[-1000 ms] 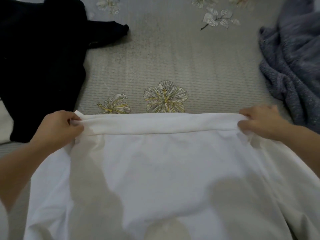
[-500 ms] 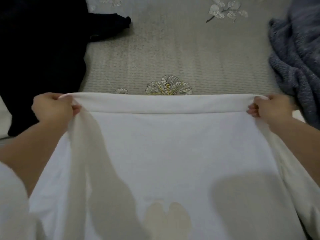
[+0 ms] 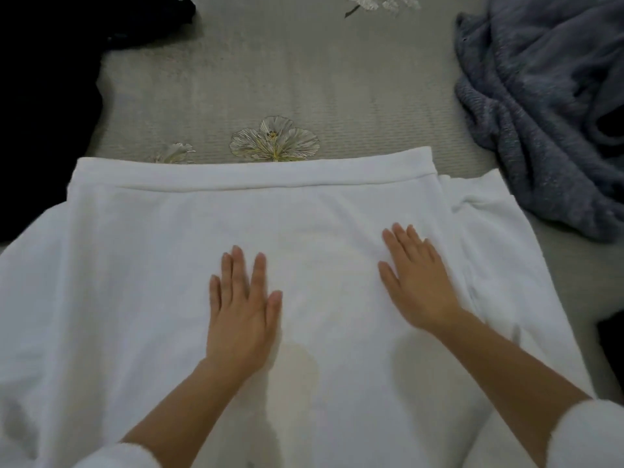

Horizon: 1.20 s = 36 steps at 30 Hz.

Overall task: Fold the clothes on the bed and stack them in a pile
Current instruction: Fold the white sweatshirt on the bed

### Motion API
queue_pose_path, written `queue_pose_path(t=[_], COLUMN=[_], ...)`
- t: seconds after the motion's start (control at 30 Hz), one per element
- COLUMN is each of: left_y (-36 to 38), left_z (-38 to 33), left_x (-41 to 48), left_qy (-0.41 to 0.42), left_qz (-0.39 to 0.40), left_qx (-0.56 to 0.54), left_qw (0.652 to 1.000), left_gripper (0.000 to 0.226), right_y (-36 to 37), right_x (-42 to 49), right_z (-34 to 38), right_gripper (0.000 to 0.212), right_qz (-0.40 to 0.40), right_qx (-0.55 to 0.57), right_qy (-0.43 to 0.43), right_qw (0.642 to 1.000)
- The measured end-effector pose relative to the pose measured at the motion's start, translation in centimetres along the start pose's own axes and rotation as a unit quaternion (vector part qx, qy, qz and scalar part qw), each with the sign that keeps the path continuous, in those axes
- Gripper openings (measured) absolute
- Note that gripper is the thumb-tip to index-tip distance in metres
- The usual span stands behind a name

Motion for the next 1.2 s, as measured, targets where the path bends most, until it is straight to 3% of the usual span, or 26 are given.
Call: queue_pose_path(t=[0.13, 0.23, 0.33, 0.4, 0.47, 0.53, 0.67, 0.77, 0.8, 0.87, 0.93, 1.0, 1.07, 1.13, 1.2], left_y=[2.9, 6.3, 9.0, 10.7, 11.9, 12.8, 13.7, 14.3, 14.8, 15.9, 16.6, 15.7, 13.5, 11.0, 9.3], left_z=[-4.7, -9.5, -13.8, -15.6, -17.0, -18.7, -22.7, -25.6, -26.4, -27.4, -27.9, -27.7, -26.2, -23.8, -22.5], left_x=[-3.7, -9.1, -14.1, -16.5, -18.2, -19.5, -22.6, -25.9, -27.0, -28.7, -29.1, -27.6, -24.2, -20.2, -16.6], left_qy=[0.023, 0.095, 0.13, 0.122, 0.118, 0.138, 0.227, 0.314, 0.332, 0.339, 0.307, 0.196, 0.033, -0.109, -0.196], left_qz=[0.023, 0.072, 0.104, 0.131, 0.136, 0.152, 0.242, 0.284, 0.297, 0.337, 0.372, 0.371, 0.303, 0.197, 0.154], left_qx=[-0.037, -0.019, -0.03, -0.04, -0.031, -0.047, -0.124, -0.17, -0.173, -0.166, -0.181, -0.298, -0.439, -0.56, -0.676], left_qw=[0.999, 0.993, 0.986, 0.983, 0.983, 0.978, 0.935, 0.89, 0.878, 0.862, 0.857, 0.858, 0.845, 0.797, 0.693], left_gripper=[0.067, 0.067, 0.064, 0.065, 0.066, 0.06, 0.057, 0.06, 0.061, 0.064, 0.059, 0.043, 0.028, 0.023, 0.021], right_y=[-2.1, -3.7, -3.1, -1.4, -0.5, -1.0, -5.1, -6.6, -7.2, -8.2, -9.3, -10.6, -11.7, -12.3, -11.9], right_x=[-5.4, -11.0, -15.9, -17.9, -18.7, -19.0, -20.9, -22.1, -22.5, -23.1, -23.1, -22.6, -21.7, -21.0, -20.7], right_z=[-5.5, -11.5, -17.6, -20.0, -20.7, -20.8, -22.9, -24.2, -24.1, -23.6, -22.6, -21.1, -19.4, -17.5, -16.1], right_gripper=[0.05, 0.053, 0.07, 0.075, 0.052, 0.014, 0.024, 0.015, 0.022, 0.031, 0.033, 0.036, 0.042, 0.047, 0.05], right_qz=[-0.073, -0.128, -0.074, -0.004, -0.003, -0.084, -0.233, -0.222, -0.197, -0.155, -0.138, -0.142, -0.137, -0.099, -0.039], right_qx=[0.018, 0.053, 0.109, 0.173, 0.254, 0.386, 0.561, 0.734, 0.766, 0.787, 0.783, 0.773, 0.773, 0.771, 0.756], right_qy=[0.085, 0.236, 0.423, 0.477, 0.453, 0.412, 0.379, 0.314, 0.295, 0.269, 0.244, 0.225, 0.186, 0.142, 0.117], right_qw=[0.994, 0.962, 0.897, 0.862, 0.855, 0.821, 0.699, 0.559, 0.536, 0.533, 0.555, 0.576, 0.59, 0.612, 0.642])
Point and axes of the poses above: each hand's wrist, its own x-axis towards the middle knuckle, its own y-axis out of the palm, z = x × y, the point moved 7 cm from there along x, towards the middle knuckle, and after that the axes turned 3 degrees about -x, right-handed, at the moved point
